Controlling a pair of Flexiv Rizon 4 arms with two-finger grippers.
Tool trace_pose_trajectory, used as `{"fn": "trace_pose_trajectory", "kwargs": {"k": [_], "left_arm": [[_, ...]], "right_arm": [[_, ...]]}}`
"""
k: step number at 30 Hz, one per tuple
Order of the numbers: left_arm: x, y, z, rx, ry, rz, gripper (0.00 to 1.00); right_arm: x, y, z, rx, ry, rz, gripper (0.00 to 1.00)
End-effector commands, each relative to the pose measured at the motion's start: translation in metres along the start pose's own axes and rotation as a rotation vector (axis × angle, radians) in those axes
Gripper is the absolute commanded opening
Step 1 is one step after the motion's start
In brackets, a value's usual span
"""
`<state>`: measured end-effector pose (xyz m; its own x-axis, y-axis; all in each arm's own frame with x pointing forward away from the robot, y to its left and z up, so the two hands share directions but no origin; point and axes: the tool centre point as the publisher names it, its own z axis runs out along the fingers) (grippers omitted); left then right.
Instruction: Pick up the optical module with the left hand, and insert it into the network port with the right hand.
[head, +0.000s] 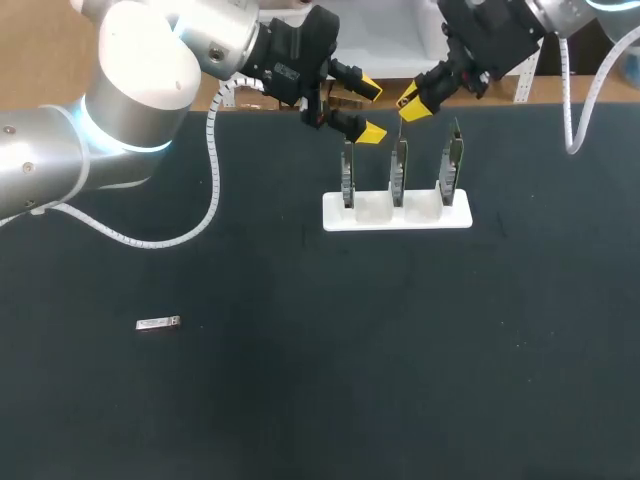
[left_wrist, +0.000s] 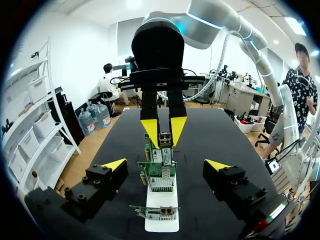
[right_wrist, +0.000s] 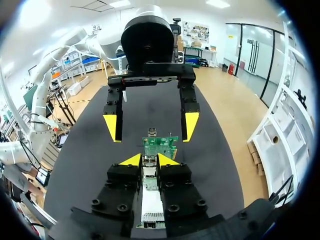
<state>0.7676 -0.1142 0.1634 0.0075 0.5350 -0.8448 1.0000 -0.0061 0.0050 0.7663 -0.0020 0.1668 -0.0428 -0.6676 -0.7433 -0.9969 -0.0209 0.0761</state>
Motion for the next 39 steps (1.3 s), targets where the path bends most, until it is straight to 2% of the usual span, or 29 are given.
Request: {"fn": "trace_pose_trajectory", "kwargs": {"k": [1,20,39], "left_arm": [[0.0008,-0.0008,-0.0002,-0.003,-0.003,0.002,1.00],[0.0008,-0.0008,-0.0002,-0.003,-0.003,0.002,1.00],[0.0008,-0.0008,-0.0002,-0.003,-0.003,0.002,1.00]], "right_arm": [[0.0001,-0.0013,0.0004,-0.001,0.001,-0.001,0.00],[-0.0020,-0.0019,-0.0014,0.019,0.010,-0.011,0.00],[-0.0036,-0.0049,0.0018,0.003,0.016,-0.024,0.00]]}}
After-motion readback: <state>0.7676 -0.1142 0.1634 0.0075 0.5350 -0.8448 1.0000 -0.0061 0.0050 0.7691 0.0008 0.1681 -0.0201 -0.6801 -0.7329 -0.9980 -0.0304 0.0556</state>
